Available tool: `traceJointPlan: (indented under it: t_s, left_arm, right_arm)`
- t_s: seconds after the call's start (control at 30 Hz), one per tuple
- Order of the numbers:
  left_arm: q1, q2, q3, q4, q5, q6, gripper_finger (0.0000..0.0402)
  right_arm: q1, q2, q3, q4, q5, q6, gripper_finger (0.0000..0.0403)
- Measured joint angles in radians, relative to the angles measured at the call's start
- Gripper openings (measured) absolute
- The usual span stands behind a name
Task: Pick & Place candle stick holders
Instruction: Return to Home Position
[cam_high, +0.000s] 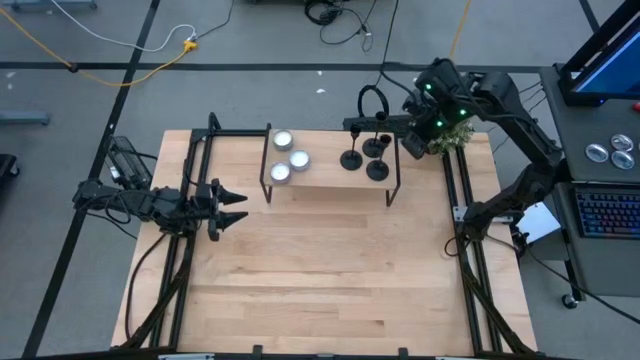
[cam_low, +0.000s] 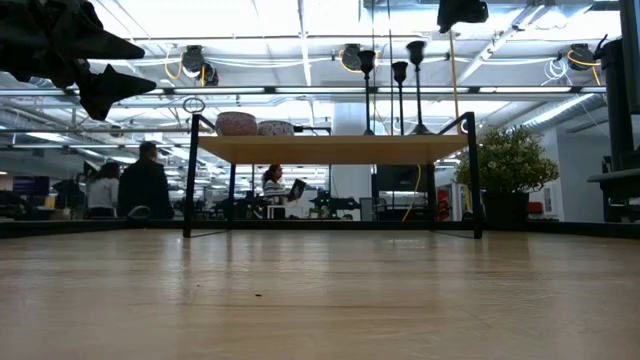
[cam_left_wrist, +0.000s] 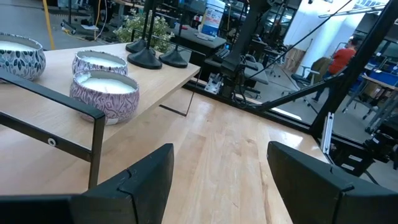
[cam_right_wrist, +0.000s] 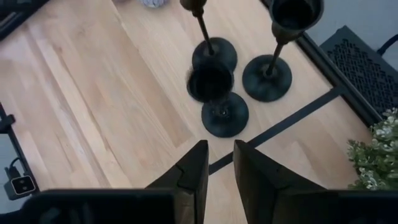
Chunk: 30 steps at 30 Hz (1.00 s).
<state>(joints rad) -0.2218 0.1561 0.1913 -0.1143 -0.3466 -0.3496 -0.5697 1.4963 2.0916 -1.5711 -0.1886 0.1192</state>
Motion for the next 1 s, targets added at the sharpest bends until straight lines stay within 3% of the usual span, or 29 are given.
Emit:
traceJointPlan:
  t_s: [0.3, 0.43, 0.53, 0.63, 0.8, 1.0]
  left_arm:
    - [0.000, 0.000, 0.000, 0.000, -0.002, -0.046, 0.0267]
    - [0.000, 0.000, 0.000, -0.001, -0.002, -0.044, 0.0267]
    - [0.000, 0.000, 0.000, -0.002, -0.002, -0.044, 0.0267]
    - [0.000, 0.000, 0.000, -0.002, -0.008, -0.049, 0.0267]
    - [0.000, 0.000, 0.000, 0.006, -0.027, -0.034, 0.0267]
    - [0.000, 0.000, 0.000, 0.027, 0.088, 0.033, 0.0267]
  right_arm:
    - [0.041, -0.084, 0.013, 0.001, -0.050, -0.020, 0.0070]
    - [0.124, -0.194, -0.053, 0.007, 0.012, -0.019, 0.0045]
    - [0.206, -0.309, -0.165, 0.089, 0.105, 0.011, 0.0009]
    - [0.285, -0.441, -0.323, 0.258, 0.160, 0.047, 0.0007]
    - [0.359, -0.632, -0.601, 0.521, 0.164, 0.052, 0.0002]
    - [0.369, -0.780, -0.819, 0.634, 0.166, 0.049, 0.0002]
